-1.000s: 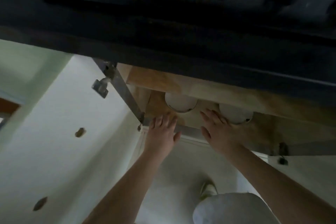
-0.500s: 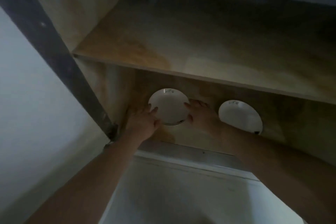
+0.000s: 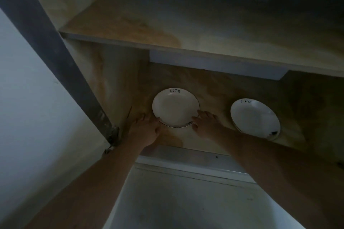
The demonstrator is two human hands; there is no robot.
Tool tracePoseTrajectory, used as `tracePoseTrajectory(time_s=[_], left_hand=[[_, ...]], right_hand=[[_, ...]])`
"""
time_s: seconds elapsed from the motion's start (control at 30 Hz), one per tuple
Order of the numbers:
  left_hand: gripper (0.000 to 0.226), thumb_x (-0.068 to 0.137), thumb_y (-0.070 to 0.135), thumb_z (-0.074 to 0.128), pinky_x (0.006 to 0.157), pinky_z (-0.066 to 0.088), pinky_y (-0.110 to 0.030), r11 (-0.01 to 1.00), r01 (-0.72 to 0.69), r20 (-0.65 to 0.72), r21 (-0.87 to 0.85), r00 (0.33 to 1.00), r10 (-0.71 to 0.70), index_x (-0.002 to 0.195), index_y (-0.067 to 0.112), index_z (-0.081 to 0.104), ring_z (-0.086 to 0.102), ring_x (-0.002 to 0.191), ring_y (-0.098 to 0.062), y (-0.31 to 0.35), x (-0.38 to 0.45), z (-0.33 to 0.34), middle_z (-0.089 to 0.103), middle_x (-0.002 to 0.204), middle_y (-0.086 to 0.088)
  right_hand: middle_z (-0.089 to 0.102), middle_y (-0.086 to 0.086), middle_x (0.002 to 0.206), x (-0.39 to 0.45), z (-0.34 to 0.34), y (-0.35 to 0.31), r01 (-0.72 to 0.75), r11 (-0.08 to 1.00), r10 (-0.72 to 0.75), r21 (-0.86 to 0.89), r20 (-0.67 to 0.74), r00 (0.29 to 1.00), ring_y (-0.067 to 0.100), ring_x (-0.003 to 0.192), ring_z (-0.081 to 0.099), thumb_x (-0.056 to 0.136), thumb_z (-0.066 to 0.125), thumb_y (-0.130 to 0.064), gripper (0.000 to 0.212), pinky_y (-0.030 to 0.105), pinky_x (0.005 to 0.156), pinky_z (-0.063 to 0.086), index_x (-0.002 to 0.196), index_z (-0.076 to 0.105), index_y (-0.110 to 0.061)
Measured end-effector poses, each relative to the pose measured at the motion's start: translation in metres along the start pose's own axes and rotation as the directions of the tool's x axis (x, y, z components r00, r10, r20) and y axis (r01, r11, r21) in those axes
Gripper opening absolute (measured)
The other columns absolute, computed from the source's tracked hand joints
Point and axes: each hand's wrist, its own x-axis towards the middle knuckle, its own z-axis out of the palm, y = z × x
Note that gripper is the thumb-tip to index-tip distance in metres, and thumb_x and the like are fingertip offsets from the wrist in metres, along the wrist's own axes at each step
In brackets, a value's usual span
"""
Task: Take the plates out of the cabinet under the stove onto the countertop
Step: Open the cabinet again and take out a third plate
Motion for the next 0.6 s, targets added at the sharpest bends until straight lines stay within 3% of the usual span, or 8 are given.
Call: tracePoseTrajectory(time_s=[0.17,0.37,0.5,0.6], left_hand=[[0.055,0.100,0.042,0.041,0.114,0.025,-0.047,0.998,-0.055,-0.026,0.020,0.998,0.055,0.152,0.033,0.026,0.023,0.144,-0.034,-0.005,-0.002,0.000,0.025,0.159,-0.011],[0.048,0.100,0.023,0.043,0.117,0.023,-0.048,0.987,-0.123,-0.074,0.107,0.989,0.131,0.147,0.026,0.037,0.011,0.149,-0.030,-0.003,-0.003,0.000,0.004,0.165,-0.008],[0.033,0.100,0.023,0.043,0.113,0.032,-0.043,0.974,-0.219,-0.121,0.054,0.967,0.224,0.129,0.023,0.059,0.009,0.150,-0.026,-0.006,0.003,-0.001,0.007,0.166,-0.005],[0.024,0.097,0.025,0.049,0.104,0.043,-0.041,0.968,-0.203,-0.251,-0.146,0.954,0.162,0.115,0.023,0.065,0.035,0.138,-0.034,-0.011,0.008,-0.001,0.021,0.163,-0.006]], right_hand=[[0.009,0.010,0.163,-0.003,0.010,0.006,0.006,0.999,-0.006,-0.043,0.013,1.000,0.031,0.148,0.010,0.101,0.029,-0.048,0.053,0.049,0.118,0.011,0.151,0.026,-0.031],[0.010,0.017,0.162,-0.002,0.016,0.001,-0.032,0.999,0.032,-0.004,-0.008,0.999,0.034,0.147,0.012,0.101,0.030,-0.049,0.051,0.047,0.117,0.011,0.148,0.032,-0.031],[0.030,0.019,0.154,-0.004,0.022,0.000,-0.004,0.999,0.007,0.037,-0.100,0.995,0.034,0.138,0.032,0.101,0.032,-0.040,0.042,0.043,0.113,0.024,0.136,0.049,-0.023],[0.051,0.017,0.133,0.000,0.022,0.001,-0.017,0.983,0.048,0.183,-0.171,0.984,0.033,0.119,0.051,0.101,0.037,-0.030,0.034,0.037,0.098,0.040,0.121,0.058,-0.014]])
